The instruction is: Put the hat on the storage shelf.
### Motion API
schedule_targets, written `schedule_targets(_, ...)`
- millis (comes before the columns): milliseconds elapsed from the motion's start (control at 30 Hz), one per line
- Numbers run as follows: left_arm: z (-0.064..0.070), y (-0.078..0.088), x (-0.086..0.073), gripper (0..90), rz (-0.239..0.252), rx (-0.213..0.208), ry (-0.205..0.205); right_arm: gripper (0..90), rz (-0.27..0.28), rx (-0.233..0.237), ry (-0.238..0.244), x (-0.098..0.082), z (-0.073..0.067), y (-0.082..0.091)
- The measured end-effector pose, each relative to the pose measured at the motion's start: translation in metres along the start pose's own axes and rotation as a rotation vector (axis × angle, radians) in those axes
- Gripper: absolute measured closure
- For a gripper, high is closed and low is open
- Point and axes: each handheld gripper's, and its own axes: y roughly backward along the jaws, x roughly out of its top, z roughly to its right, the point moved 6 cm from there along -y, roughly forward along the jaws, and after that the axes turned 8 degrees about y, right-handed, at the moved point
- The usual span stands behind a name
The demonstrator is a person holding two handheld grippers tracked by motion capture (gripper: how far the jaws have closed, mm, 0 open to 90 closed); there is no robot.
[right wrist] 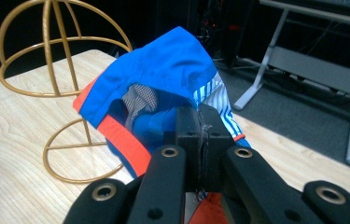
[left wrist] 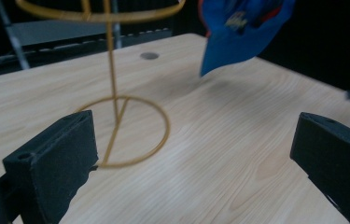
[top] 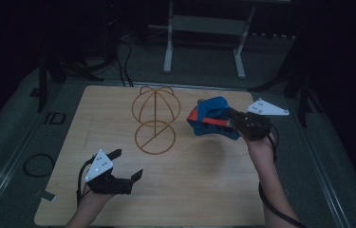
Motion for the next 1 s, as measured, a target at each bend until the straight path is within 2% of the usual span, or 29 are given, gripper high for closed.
schedule_targets(200, 0.009, -0.007, 0.037, 5.8, 0.015, -0.025, -0.031, 89.1, 0.011, 0.018, 0.011, 0.008, -0.008, 0.004)
schedule_targets(333, 0.017, -0.015, 0.058, 6.6, 0.000, -0.028, -0.054, 89.1, 0.030, 0.036, 0.009, 0.010, -0.017, 0.012)
schedule_targets(467, 0.026, -0.023, 0.077, 6.7, -0.018, -0.025, -0.096, 89.0, 0.049, 0.064, 0.012, 0.013, -0.027, 0.019)
schedule_targets(533, 0.030, -0.028, 0.085, 7.2, -0.019, -0.040, -0.107, 89.0, 0.053, 0.066, 0.018, 0.014, -0.031, 0.022)
schedule_targets(733, 0.047, -0.049, 0.105, 10.7, -0.039, -0.059, -0.153, 89.0, 0.062, 0.076, 0.022, 0.017, -0.040, 0.027)
schedule_targets(800, 0.053, -0.054, 0.110, 11.5, -0.043, -0.089, -0.167, 89.1, 0.064, 0.079, 0.024, 0.018, -0.042, 0.027)
schedule_targets(933, 0.059, -0.062, 0.117, 14.7, -0.041, -0.105, -0.169, 89.0, 0.065, 0.086, 0.034, 0.020, -0.047, 0.028)
schedule_targets(1000, 0.064, -0.073, 0.124, 14.8, -0.053, -0.106, -0.168, 89.0, 0.072, 0.092, 0.039, 0.022, -0.051, 0.028)
